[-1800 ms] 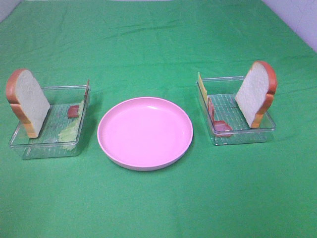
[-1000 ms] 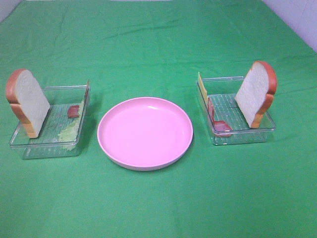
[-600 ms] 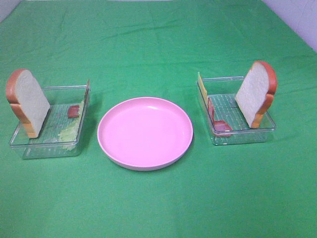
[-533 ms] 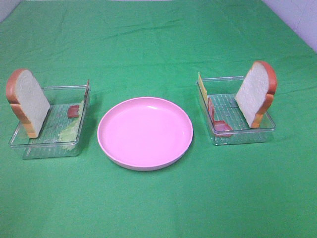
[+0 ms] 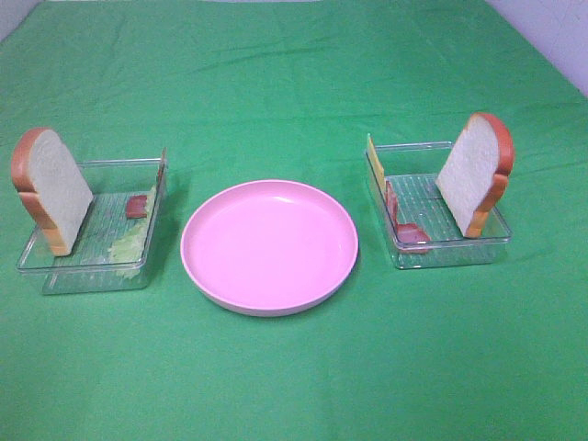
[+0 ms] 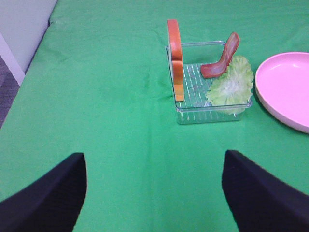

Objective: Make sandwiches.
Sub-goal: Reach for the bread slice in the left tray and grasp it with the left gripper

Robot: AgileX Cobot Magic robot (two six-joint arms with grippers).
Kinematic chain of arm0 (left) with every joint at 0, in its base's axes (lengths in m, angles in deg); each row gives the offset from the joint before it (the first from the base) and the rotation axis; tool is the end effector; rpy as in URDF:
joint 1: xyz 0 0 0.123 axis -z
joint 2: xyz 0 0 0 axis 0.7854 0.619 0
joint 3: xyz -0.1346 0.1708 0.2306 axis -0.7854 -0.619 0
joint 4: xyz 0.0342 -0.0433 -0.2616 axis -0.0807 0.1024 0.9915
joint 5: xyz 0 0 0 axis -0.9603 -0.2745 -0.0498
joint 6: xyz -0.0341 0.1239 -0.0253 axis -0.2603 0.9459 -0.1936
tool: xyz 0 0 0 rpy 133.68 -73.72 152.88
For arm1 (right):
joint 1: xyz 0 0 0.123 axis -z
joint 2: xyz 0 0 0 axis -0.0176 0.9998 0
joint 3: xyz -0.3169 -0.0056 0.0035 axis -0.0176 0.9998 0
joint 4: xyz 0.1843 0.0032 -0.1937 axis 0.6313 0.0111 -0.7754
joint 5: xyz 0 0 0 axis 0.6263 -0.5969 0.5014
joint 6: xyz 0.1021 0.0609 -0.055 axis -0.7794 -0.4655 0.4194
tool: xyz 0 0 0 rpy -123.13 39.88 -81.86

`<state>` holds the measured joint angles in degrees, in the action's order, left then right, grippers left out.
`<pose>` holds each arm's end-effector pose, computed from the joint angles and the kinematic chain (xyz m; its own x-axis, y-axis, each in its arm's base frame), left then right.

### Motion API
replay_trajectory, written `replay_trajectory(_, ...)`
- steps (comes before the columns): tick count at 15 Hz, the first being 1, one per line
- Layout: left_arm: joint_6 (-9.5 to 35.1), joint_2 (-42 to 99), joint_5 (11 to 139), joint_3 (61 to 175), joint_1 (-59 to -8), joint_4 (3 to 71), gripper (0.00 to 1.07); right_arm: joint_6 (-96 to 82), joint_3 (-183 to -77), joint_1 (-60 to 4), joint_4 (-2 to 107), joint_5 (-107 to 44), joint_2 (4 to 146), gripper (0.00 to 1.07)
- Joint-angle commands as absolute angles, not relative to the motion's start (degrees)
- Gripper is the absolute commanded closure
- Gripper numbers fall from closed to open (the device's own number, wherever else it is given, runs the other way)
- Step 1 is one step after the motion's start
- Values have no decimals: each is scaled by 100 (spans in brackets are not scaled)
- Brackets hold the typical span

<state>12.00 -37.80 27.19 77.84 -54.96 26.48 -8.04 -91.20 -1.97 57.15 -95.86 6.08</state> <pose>0.0173 -0.0068 0.2788 -0.4277 -0.0085 -0.9039 0.0048 0.9999 -0.0116 0.0099 0.0096 0.2682 -0.4482 -0.0457 -0.8928 -0.1243 0.9922 0.0116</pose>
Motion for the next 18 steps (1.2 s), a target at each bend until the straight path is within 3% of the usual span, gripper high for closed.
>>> replay_trajectory(1,1211,-2938,2983,8133,-5502,2837,32,-758,-9108,-169,5732,-9535,522,39)
replay_trajectory(6,1211,-188,3269,9153,-5502,2957,32,-758,-9108,-169,5732,-9535,522,39)
replay_trajectory(11,1234,2683,3132,10677,-5485,3651,32,-758,-9108,-169,5732,-9535,522,39)
replay_trajectory(18,1234,5886,2926,12809,-5410,3610,32,-758,-9108,-169,5732,-9535,522,39)
